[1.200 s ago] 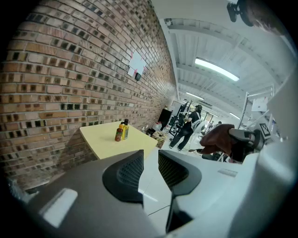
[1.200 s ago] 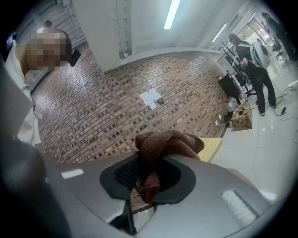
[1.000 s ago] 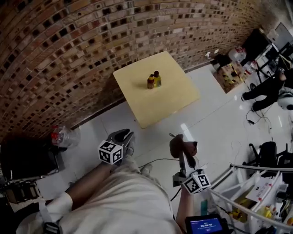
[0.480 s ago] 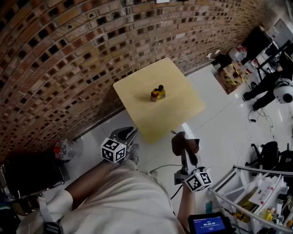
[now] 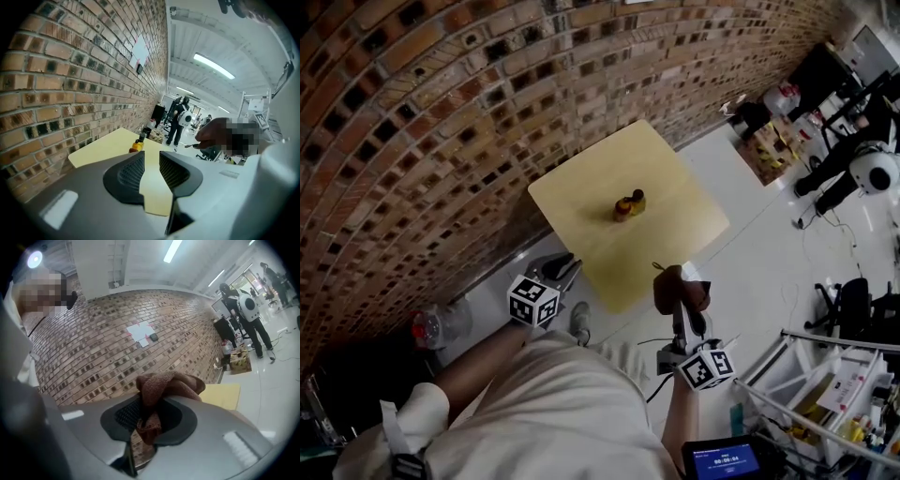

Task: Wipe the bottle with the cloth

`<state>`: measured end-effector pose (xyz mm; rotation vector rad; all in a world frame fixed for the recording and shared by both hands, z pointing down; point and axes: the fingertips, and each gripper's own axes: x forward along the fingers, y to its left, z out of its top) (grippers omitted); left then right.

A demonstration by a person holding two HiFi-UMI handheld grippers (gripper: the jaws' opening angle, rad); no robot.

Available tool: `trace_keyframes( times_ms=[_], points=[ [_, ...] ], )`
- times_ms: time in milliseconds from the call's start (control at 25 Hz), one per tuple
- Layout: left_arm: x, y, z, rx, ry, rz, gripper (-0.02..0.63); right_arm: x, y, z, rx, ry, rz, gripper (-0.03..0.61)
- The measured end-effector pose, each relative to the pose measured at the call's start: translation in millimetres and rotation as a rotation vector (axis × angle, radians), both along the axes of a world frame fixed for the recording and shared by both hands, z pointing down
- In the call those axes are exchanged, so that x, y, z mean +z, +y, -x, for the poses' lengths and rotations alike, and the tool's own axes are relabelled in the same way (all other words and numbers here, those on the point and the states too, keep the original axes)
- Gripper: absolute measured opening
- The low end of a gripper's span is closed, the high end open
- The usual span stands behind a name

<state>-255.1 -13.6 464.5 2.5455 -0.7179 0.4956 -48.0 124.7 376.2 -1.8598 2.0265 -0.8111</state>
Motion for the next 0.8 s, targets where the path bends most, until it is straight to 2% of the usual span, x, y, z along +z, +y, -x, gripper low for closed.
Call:
trace_keyframes(
  times_ms=[200, 480, 640, 800],
  points=[
    [4, -16, -6, 0.037, -0.014, -0.002, 0.118, 8, -6, 2, 0.038, -0.020, 0.032, 0.068],
    [19, -28, -25, 0.036, -0.050, 0.025, 0.118, 12, -25, -23, 0.044, -0.038, 0.043, 0.067],
    [30, -38, -50, 0.025, -0.090, 0.047, 0.121, 26, -50, -52, 0.017, -0.069, 0.067, 0.068],
    [33, -56, -86, 0.031, -0.152, 0.028, 0.127, 48, -78, -80, -0.047, -0.108, 0.104, 0.067]
  ],
)
